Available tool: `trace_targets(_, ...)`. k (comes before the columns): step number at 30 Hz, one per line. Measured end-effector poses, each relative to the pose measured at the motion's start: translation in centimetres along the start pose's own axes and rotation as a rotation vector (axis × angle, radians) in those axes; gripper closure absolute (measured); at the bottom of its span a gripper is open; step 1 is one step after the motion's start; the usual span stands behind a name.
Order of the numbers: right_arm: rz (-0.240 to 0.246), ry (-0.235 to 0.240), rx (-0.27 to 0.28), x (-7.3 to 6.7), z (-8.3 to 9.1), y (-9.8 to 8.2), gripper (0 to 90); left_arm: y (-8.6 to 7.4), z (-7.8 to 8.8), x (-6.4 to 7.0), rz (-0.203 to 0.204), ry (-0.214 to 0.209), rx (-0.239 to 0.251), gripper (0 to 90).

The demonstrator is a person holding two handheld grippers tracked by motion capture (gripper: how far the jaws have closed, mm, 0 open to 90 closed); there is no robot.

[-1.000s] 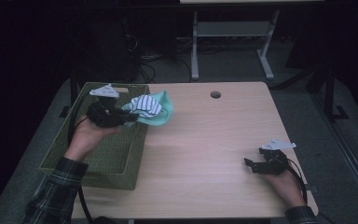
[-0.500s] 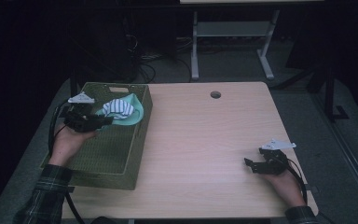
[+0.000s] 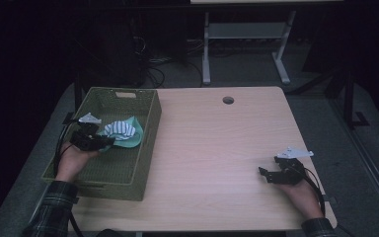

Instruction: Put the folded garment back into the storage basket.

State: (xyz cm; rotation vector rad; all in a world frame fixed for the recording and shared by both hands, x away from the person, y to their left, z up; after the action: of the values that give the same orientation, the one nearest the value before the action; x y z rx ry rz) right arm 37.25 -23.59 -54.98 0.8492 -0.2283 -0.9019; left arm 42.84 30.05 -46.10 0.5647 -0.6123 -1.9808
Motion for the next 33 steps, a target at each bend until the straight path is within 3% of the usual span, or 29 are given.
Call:
trace_targets(5, -0.003, -0.003, 0.0, 0.0, 0.0, 0.0, 21.5, -0.9, -1.0, 0.0, 0.008, -0.019, -0.045, 75.1)
trace_targets(11, -0.003, -0.003, 0.0, 0.0, 0.0, 0.0, 21.5, -1.1, -1.0, -0.3, 0.026, -0.006, -0.041, 63.7)
trace_targets(19, -0.003, -0.003, 0.0, 0.0, 0.0, 0.0, 21.5, -0.1, -0.2, 0.4, 0.04, -0.013, 0.001, 35.3)
trace_targets(27, -0.003, -0.003, 0.0, 0.0, 0.0, 0.0, 21.5, 3.1, 2.0, 3.2, 0.02, -0.083, 0.081, 18.4)
trace_targets(33, -0.003, -0.003, 0.0, 0.0, 0.0, 0.0, 21.5, 6.1, 3.5, 6.5, -0.003, -0.123, 0.156, 13.9)
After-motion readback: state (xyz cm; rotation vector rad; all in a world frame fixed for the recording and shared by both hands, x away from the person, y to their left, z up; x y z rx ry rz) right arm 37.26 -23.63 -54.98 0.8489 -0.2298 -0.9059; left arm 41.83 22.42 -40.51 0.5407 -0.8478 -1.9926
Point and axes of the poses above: each handheld gripper's, and its own axes: z roughly backward along the jaws, y roughly out of its top, x roughly to its right, the point moved 10 cm from there along -z, roughly forward along the jaws, and after that the axes turned 11 degrees about y, right-handed, at the moved point
